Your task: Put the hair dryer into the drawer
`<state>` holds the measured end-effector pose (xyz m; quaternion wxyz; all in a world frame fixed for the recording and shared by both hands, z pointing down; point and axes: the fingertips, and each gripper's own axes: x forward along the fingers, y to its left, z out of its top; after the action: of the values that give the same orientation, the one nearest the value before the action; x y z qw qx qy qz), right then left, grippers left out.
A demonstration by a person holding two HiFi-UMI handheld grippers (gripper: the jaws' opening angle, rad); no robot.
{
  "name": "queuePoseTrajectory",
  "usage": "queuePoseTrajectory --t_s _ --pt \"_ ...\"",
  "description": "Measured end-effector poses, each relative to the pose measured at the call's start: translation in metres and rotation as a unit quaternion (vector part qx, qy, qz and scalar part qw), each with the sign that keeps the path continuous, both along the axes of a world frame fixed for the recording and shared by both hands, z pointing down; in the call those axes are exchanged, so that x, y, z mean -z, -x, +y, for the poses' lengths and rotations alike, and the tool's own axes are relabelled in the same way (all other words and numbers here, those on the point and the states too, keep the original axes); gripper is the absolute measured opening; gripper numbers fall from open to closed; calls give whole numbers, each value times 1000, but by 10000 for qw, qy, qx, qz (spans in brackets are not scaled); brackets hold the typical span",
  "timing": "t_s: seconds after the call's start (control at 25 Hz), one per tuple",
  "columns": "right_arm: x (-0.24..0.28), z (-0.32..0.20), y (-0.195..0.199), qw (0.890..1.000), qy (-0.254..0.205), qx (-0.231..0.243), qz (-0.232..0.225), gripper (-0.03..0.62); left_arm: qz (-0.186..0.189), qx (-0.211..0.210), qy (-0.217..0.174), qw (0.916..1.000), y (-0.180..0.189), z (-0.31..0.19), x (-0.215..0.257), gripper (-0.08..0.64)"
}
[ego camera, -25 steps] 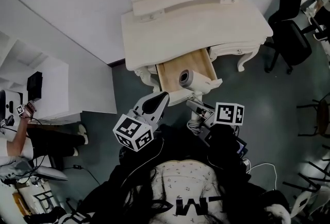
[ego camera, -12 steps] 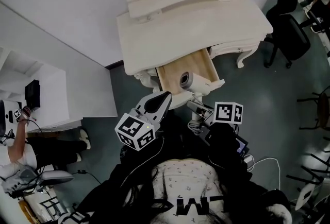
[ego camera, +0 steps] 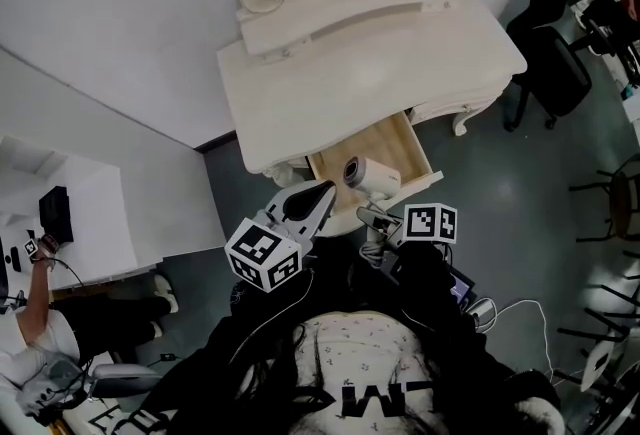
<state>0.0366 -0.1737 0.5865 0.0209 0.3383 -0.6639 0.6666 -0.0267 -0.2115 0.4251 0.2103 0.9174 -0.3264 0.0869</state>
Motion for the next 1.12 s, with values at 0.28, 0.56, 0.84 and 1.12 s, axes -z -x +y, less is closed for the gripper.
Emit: queuePoseTrajectory --t_s 0.28,0.56,0.84,1.12 --pt "-28 -19 15 9993 335 -138 93 225 115 -297 50 9995 11 -28 -7 0" --pt "-63 -46 2 9954 642 38 705 225 324 -631 52 9975 12 -46 -10 0" --pt "-89 -67 -10 9885 1306 -374 665 225 425 -668 99 9968 28 -59 -12 0" --pt "-116 -85 -25 9754 1813 -795 969 225 463 -529 121 9974 50 -74 -15 0"
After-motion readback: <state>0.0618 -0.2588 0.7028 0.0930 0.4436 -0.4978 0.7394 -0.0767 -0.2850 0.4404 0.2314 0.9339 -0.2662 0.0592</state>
